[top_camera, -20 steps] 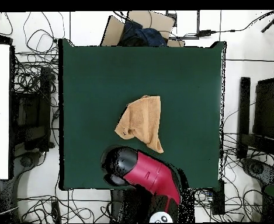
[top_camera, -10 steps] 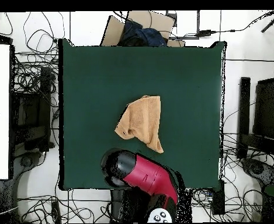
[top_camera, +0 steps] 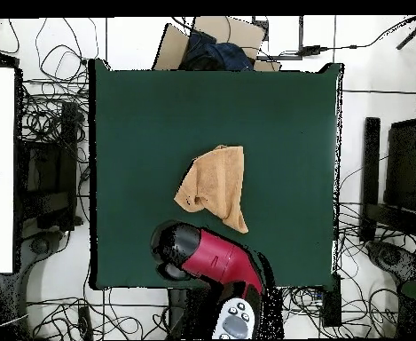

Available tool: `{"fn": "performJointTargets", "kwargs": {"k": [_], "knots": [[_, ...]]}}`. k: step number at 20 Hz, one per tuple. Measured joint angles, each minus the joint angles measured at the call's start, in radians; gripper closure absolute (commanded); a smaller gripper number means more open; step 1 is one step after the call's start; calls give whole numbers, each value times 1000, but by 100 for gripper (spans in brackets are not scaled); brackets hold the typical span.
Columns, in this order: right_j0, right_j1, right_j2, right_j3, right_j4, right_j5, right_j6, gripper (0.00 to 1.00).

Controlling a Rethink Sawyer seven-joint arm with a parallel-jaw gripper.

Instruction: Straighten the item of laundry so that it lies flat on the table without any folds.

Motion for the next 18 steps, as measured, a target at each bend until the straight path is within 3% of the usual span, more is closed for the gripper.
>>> {"fn": "performJointTargets", "kwargs": {"k": [18], "knots": [[-5, 100, 6, -112, 0, 0, 0, 100]]}}
